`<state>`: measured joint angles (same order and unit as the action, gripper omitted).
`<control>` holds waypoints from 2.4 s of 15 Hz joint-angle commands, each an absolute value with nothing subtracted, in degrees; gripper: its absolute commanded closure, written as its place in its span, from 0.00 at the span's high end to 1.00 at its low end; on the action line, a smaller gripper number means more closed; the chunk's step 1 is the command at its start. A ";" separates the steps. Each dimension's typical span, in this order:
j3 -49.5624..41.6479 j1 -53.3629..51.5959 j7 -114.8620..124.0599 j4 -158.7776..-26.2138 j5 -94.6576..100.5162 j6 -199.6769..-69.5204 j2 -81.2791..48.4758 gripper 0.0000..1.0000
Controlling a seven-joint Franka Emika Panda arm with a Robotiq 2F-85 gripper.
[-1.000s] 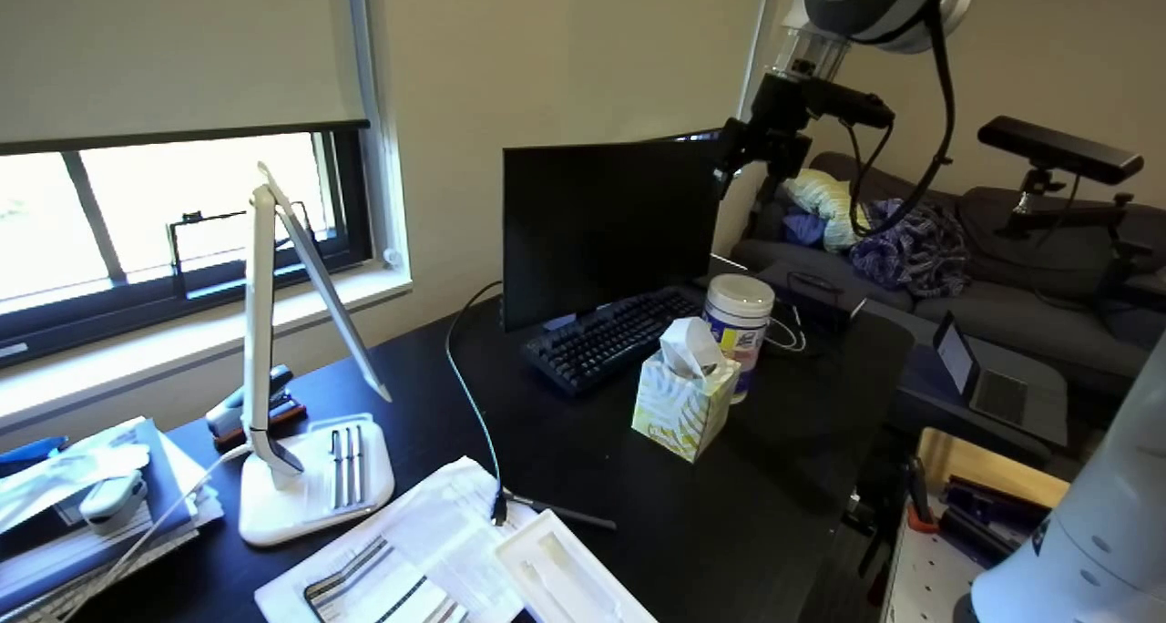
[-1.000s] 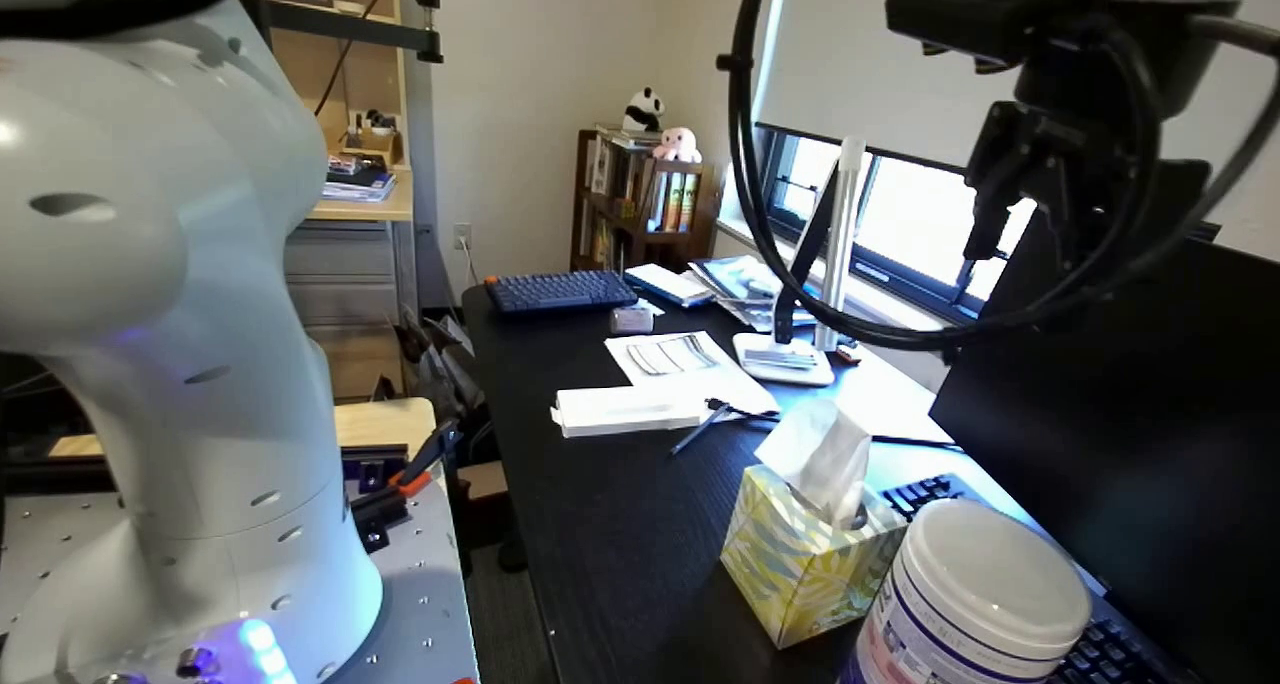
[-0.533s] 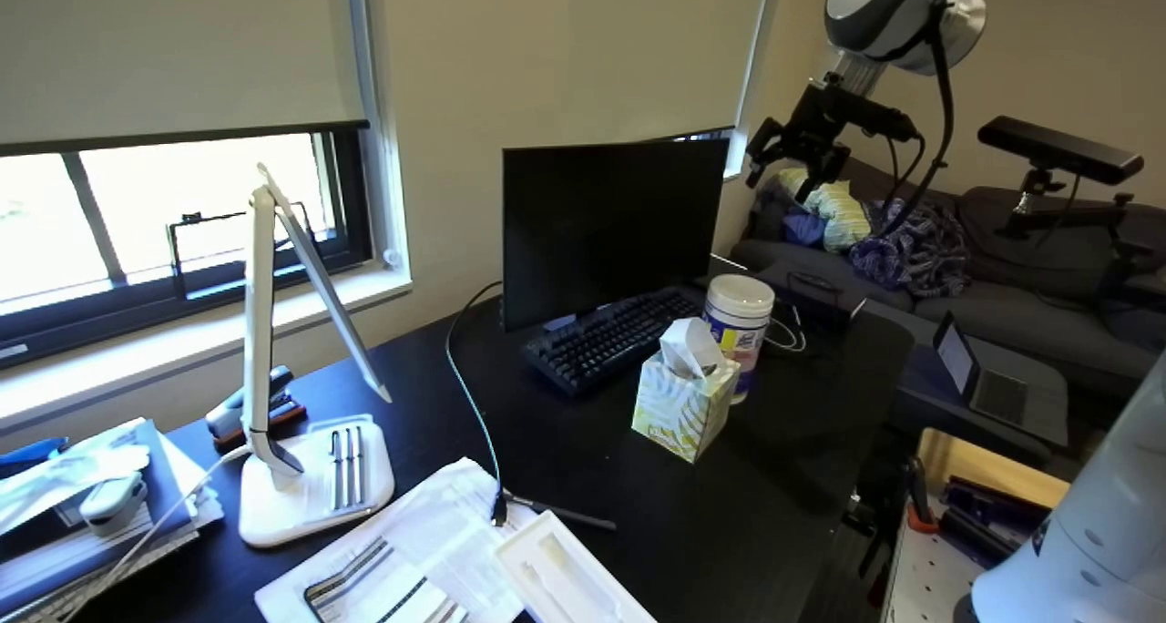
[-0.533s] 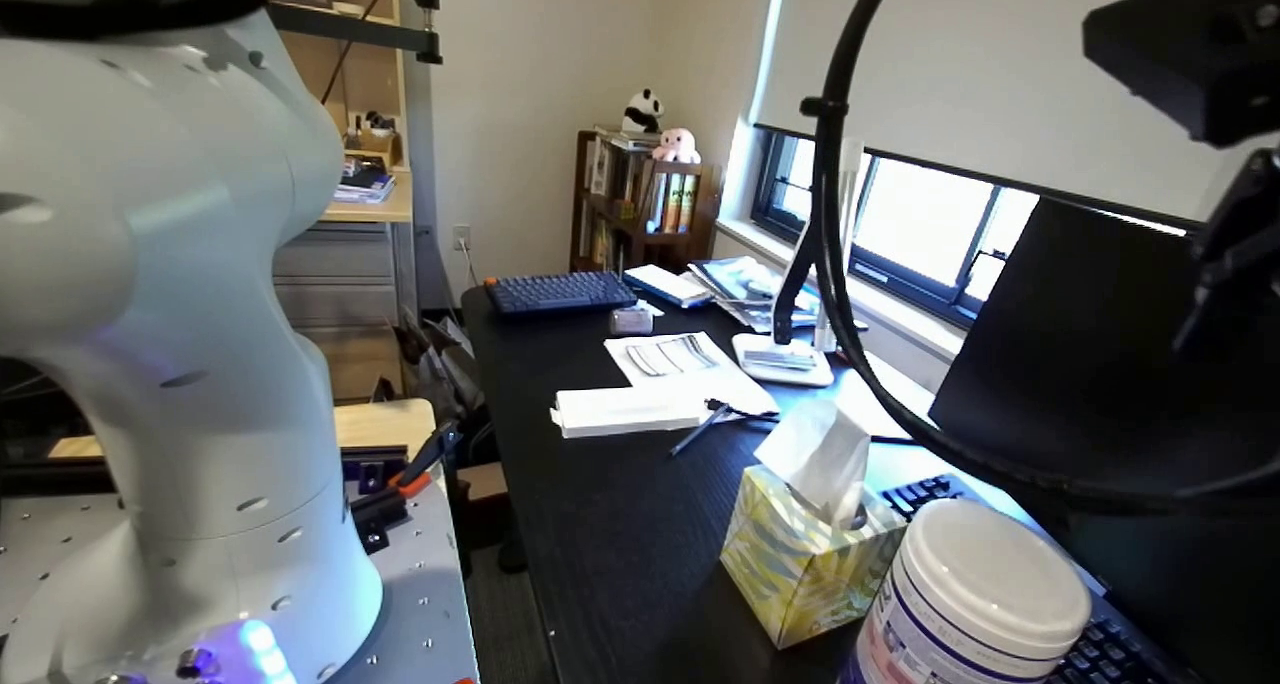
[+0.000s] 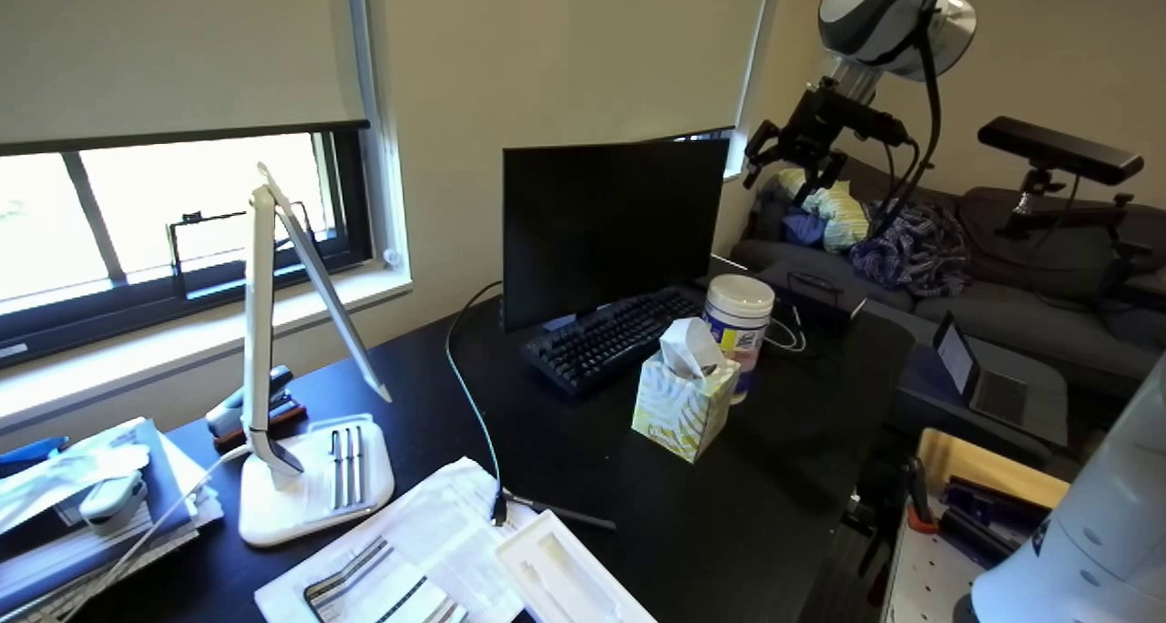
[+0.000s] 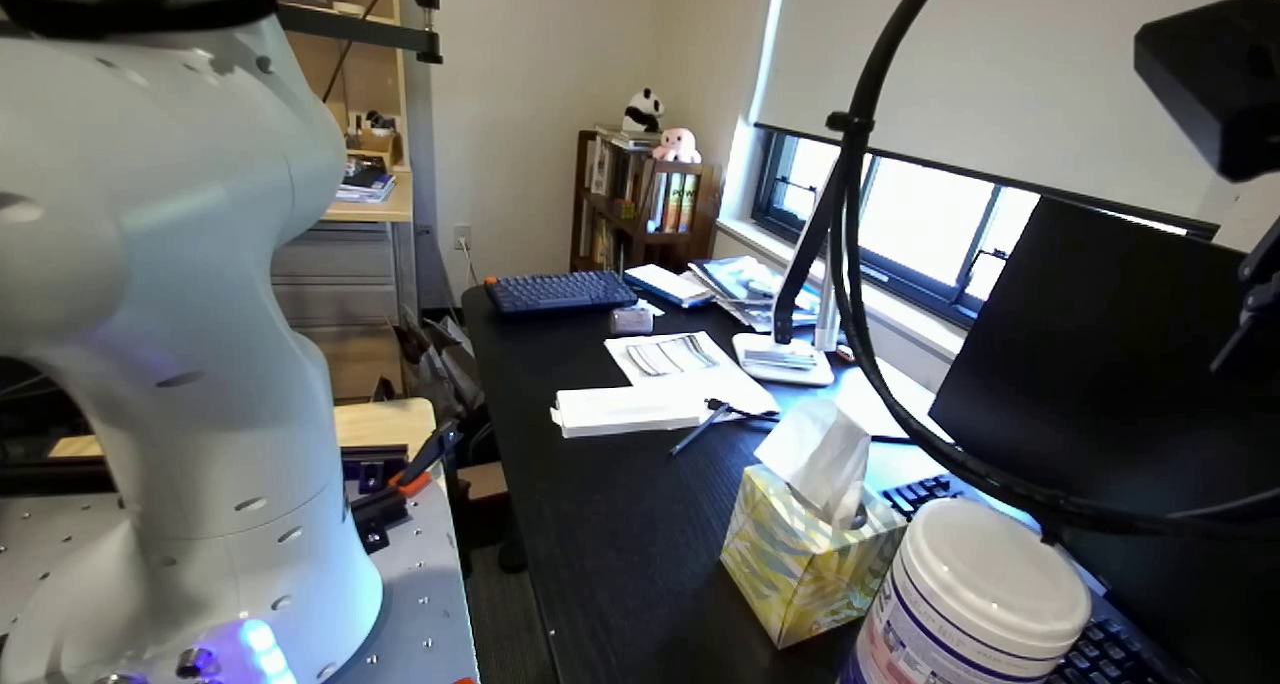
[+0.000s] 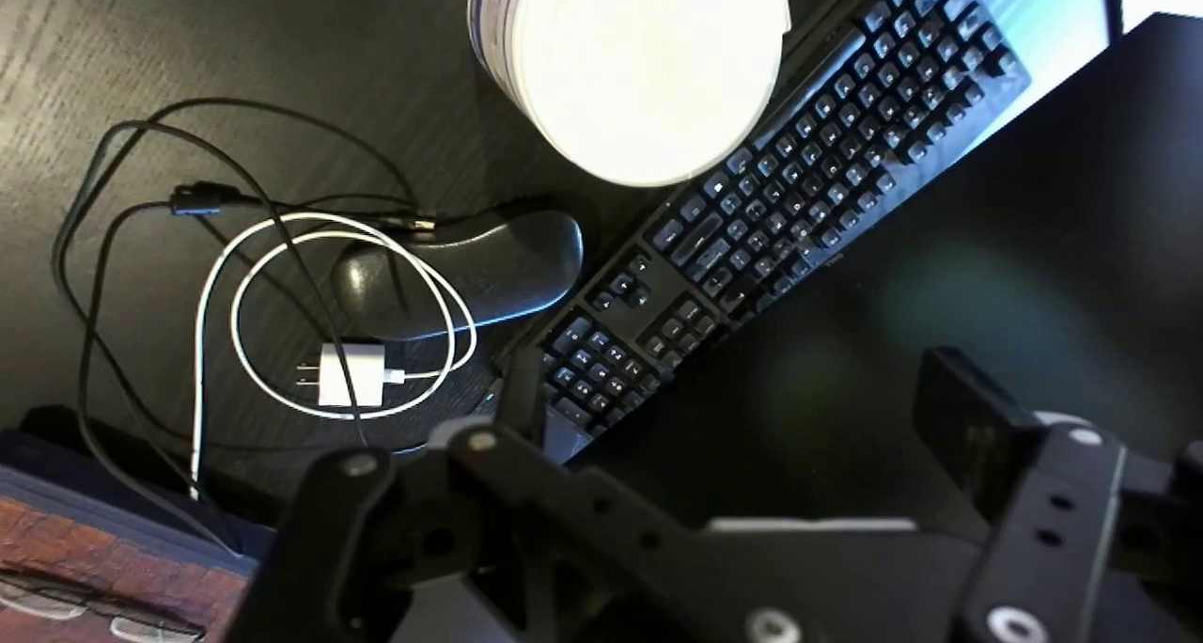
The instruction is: Move the black cable to the left
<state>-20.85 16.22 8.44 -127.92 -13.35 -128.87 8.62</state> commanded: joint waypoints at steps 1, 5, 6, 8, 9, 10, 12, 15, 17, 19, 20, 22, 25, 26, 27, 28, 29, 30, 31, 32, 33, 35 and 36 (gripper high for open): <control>-20.58 18.21 10.90 -127.50 -11.47 -129.64 6.30 1.00; -23.47 21.54 13.31 -126.46 -12.80 -135.69 -1.19 1.00; -24.30 22.38 13.65 -125.85 -13.51 -136.74 -3.41 1.00; -25.36 23.73 12.90 -125.07 -15.07 -138.58 -7.34 1.00; -25.57 24.32 12.37 -124.89 -16.13 -139.58 -8.84 1.00; -25.46 24.95 11.44 -124.44 -17.85 -141.21 -10.98 1.00; -24.67 26.07 10.51 -123.28 -20.54 -141.87 -14.35 1.00; -23.14 27.16 9.91 -120.38 -23.25 -141.71 -19.45 1.00; -22.03 27.77 10.21 -117.90 -24.13 -141.77 -22.83 1.00; -20.63 28.37 10.13 -115.33 -24.91 -142.33 -26.24 1.00; -19.99 28.47 10.38 -114.12 -24.84 -142.44 -27.80 1.00; -18.93 28.61 10.37 -112.48 -24.27 -142.90 -29.89 1.00; -17.86 28.77 9.93 -111.02 -23.33 -144.44 -32.08 1.00; -17.84 28.66 9.74 -110.84 -22.65 -144.78 -32.67 1.00; -17.78 28.57 9.53 -110.54 -22.16 -145.21 -33.19 1.00; -17.97 28.43 9.08 -110.82 -21.35 -145.47 -33.36 1.00; -18.04 28.35 8.76 -110.78 -20.71 -145.81 -33.74 1.00; -18.26 28.25 8.51 -110.78 -19.97 -146.23 -34.28 1.00; -18.26 28.25 8.19 -110.79 -19.57 -146.41 -34.55 1.00; -18.09 28.29 7.73 -110.99 -19.23 -146.74 -34.62 0.75; -18.05 28.26 7.37 -111.11 -18.75 -146.79 -34.61 0.73; -17.48 28.55 6.45 -111.64 -18.88 -146.93 -34.02 0.60; -17.24 28.70 5.94 -111.83 -19.07 -146.52 -33.66 0.53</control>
